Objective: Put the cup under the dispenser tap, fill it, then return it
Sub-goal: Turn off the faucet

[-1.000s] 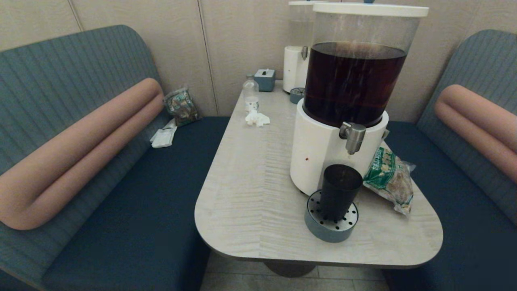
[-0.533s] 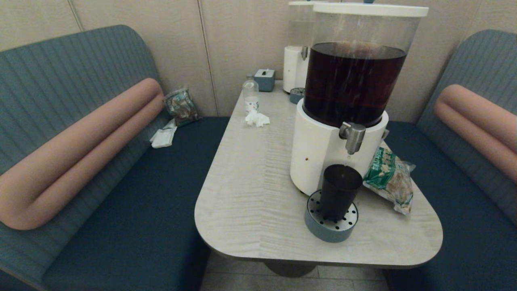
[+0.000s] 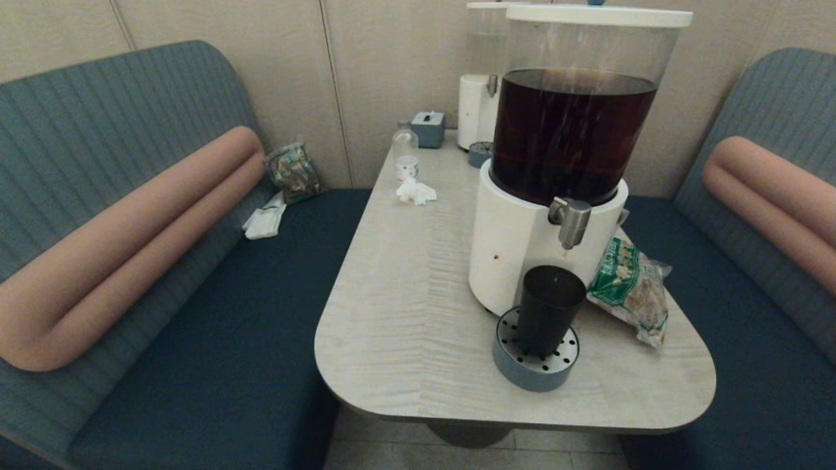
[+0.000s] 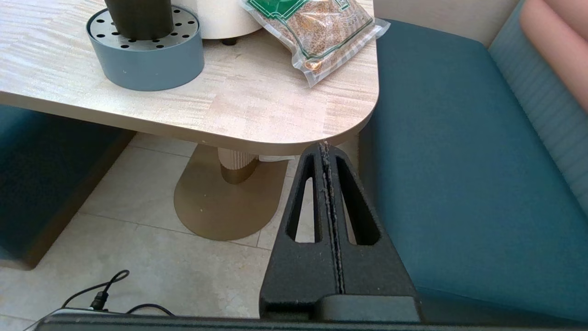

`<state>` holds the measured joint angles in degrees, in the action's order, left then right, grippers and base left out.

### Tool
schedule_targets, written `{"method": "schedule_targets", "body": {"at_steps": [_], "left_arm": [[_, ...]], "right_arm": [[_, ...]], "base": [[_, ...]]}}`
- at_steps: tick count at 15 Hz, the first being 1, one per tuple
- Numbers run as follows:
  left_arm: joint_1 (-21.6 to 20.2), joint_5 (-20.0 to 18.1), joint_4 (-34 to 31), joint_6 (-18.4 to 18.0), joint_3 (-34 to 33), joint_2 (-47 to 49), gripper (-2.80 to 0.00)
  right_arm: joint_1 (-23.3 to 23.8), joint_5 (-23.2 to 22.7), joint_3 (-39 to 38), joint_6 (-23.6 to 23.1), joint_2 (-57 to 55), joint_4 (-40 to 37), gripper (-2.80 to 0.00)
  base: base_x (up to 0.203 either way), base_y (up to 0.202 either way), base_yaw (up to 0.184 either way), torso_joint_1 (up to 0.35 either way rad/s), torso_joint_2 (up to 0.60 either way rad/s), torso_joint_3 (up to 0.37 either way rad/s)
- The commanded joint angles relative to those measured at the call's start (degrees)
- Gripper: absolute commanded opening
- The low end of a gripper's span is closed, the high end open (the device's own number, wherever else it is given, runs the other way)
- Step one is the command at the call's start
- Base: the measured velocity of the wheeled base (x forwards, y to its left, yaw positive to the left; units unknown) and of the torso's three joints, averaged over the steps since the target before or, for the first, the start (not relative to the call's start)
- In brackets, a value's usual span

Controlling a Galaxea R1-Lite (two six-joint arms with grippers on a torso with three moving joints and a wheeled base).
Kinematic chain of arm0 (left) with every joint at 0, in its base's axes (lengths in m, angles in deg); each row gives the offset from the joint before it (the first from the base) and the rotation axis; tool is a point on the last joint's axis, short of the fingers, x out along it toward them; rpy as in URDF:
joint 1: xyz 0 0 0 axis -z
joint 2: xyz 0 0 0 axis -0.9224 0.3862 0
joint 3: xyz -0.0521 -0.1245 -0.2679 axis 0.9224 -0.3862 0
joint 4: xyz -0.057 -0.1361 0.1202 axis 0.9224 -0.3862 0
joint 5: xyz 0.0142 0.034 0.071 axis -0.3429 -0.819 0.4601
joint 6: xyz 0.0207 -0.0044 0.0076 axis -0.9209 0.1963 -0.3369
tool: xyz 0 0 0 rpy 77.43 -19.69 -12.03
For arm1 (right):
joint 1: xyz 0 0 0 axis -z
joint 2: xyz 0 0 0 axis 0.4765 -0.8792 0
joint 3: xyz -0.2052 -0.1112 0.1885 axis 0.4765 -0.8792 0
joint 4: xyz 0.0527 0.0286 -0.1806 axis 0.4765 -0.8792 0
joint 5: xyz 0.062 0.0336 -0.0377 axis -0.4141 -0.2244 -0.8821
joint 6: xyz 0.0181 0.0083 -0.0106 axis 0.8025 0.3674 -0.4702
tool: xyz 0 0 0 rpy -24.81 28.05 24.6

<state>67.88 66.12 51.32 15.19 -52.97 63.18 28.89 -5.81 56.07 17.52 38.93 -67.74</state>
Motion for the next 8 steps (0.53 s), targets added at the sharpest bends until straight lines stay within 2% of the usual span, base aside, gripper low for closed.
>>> {"method": "schedule_targets", "body": {"at_steps": [1, 4, 6, 8], "left_arm": [[-0.2, -0.1, -0.8, 0.1, 0.7, 0.1, -2.8], [-0.1, -0.3, -1.0, 0.1, 6.7, 2.6, -2.8], [0.2, -0.6, -0.7, 0.4, 18.3, 11.0, -2.8], [1.3, -4.3, -0.3, 3.3, 28.7, 21.5, -2.8]], "right_arm": [[0.0, 0.0, 0.0, -0.1, -0.1, 0.0, -2.8], [0.0, 0.0, 0.0, -0.1, -0.1, 0.0, -2.8], [0.0, 0.0, 0.0, -0.1, -0.1, 0.0, -2.8], [0.0, 0.0, 0.0, -0.1, -0.1, 0.0, -2.8]], "base": [[0.0, 0.0, 0.0, 0.0, 0.0, 0.0], [0.0, 0.0, 0.0, 0.0, 0.0, 0.0], [0.0, 0.0, 0.0, 0.0, 0.0, 0.0], [0.0, 0.0, 0.0, 0.0, 0.0, 0.0]]}}
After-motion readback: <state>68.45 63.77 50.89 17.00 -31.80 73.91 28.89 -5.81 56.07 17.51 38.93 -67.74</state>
